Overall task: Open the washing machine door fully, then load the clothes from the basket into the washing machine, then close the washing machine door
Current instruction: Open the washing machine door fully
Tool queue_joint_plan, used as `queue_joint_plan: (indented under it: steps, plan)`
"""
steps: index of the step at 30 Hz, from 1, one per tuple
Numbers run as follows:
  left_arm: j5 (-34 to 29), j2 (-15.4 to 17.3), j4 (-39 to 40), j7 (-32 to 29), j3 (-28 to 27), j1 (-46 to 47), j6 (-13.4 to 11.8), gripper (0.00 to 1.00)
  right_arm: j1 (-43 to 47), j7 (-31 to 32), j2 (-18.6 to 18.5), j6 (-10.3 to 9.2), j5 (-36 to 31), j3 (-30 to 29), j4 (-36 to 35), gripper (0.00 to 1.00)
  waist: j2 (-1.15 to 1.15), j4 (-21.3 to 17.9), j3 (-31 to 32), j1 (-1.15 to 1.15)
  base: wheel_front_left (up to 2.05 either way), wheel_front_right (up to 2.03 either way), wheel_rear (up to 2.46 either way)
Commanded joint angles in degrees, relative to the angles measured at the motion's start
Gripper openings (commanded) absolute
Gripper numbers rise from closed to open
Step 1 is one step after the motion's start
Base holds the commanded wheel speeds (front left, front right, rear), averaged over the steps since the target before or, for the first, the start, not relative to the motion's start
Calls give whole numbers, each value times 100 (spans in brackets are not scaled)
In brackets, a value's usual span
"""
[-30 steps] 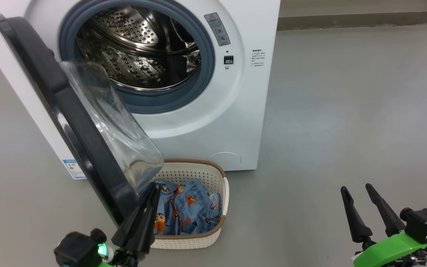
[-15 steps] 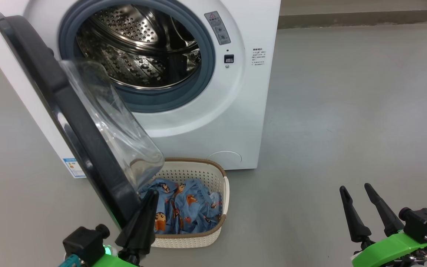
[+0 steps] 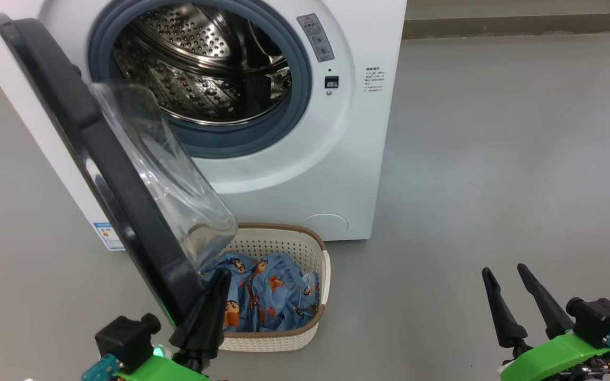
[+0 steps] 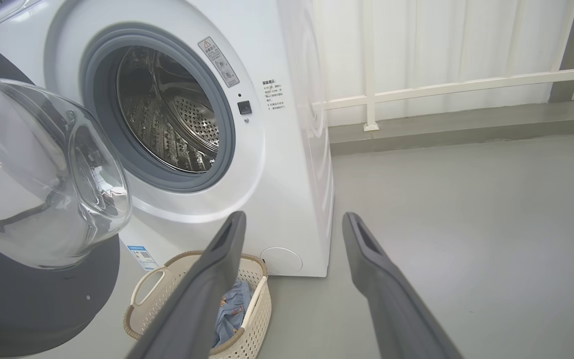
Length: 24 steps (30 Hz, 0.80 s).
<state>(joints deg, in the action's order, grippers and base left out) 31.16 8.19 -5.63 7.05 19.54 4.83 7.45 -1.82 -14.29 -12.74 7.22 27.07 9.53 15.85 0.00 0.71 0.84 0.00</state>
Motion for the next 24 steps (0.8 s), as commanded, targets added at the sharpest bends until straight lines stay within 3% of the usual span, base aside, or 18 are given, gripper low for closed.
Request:
queue_joint_plan:
  steps: [1, 12, 24]
  plan:
    - [95, 86, 49, 14, -236, 280, -48, 0, -220, -71, -94, 26, -80, 144, -99, 100, 0, 4, 0, 0, 0, 0, 0]
    - [365, 259, -172, 98, -630, 194, -173, 0, -205, -71, -77, 26, -62, 168, -62, 100, 0, 151, 30, 0, 0, 0, 0]
    - [442, 429, -44, 87, -772, -34, -293, 0, -166, -71, -36, 26, -52, 124, -49, 100, 0, 574, 49, 0, 0, 0, 0]
